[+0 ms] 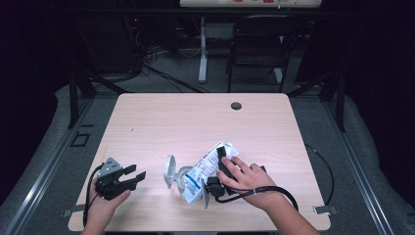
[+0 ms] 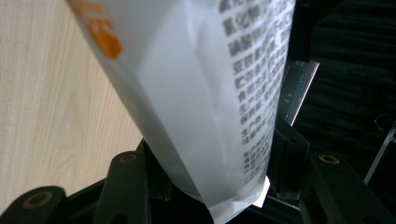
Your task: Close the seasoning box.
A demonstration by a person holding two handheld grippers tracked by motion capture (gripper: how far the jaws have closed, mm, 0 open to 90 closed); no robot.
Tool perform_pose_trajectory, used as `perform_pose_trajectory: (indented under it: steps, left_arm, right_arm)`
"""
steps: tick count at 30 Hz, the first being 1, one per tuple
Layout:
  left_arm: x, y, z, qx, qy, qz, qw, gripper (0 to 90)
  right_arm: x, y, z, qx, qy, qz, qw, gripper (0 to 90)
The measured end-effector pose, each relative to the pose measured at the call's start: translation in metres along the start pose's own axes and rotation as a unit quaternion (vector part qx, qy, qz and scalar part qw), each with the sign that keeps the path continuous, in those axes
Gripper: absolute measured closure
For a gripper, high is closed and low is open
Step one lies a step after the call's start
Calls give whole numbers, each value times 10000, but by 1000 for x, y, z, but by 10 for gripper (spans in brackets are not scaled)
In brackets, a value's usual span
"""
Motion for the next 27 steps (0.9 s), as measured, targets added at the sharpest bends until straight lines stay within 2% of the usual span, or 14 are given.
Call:
perform_pose_trajectory:
  steps: [27]
  left_arm:
    - [0,0,0,-6,9,1,10000,495]
  right_arm:
    - [-1,0,1,9,76,-1,10000,520]
Point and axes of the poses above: each handheld gripper's, and its own axes: y roughly backward along the jaws, z roughly out of its top, x roughly to its left, the point moved 4 cm from there along -y, roughly forward along the jaws, and after that the axes turned 2 degrees about z, right-handed, at the moved point
